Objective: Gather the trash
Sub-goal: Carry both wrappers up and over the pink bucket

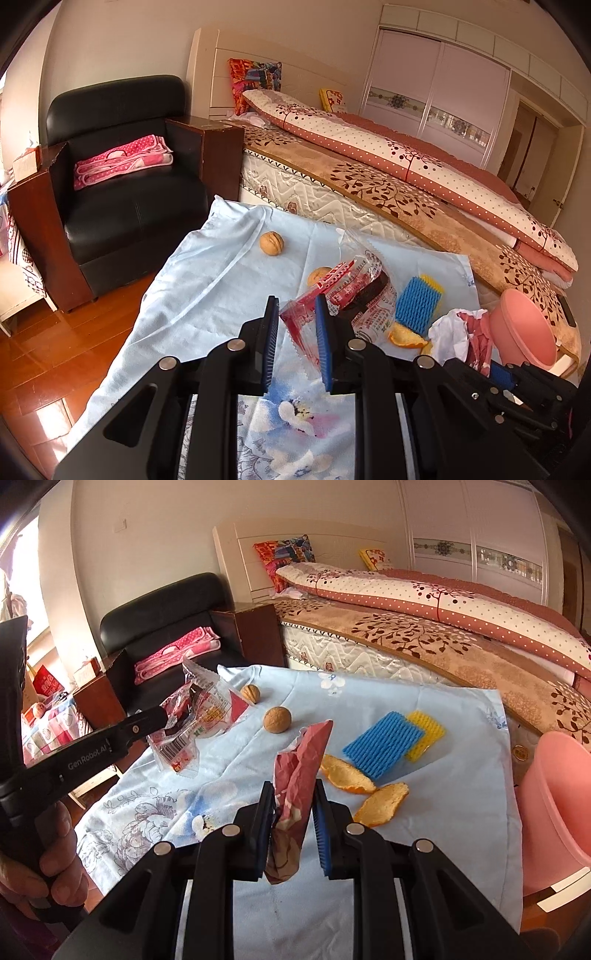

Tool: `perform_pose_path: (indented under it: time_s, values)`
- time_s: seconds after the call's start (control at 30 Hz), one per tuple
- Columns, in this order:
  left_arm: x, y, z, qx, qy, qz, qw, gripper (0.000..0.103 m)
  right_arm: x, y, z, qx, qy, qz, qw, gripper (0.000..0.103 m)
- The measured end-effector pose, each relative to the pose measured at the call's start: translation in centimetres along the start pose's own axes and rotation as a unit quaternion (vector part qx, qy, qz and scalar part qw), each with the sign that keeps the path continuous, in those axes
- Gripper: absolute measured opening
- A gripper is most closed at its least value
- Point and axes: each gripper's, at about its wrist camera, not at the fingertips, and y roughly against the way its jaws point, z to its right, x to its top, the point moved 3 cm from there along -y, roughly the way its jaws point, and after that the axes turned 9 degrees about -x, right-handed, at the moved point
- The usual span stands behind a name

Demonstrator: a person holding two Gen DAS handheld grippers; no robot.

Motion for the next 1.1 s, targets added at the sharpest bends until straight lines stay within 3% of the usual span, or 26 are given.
perform_pose_path:
  time_s: [0.53,1.1]
  values:
    - [0.9,-1.5,8.6,-0.043,-0.092,0.016,0.9947,0.019,0.9,3.0,7.8,-0.059,-0.081,0.035,0.994,0.020]
    - [0.1,-5.8,16.6,-0.095,-0.150,-0.003,0.9841,0.019,-0.1,3.9,16.2,-0.127,-0.158,0.044,0.978,0.020]
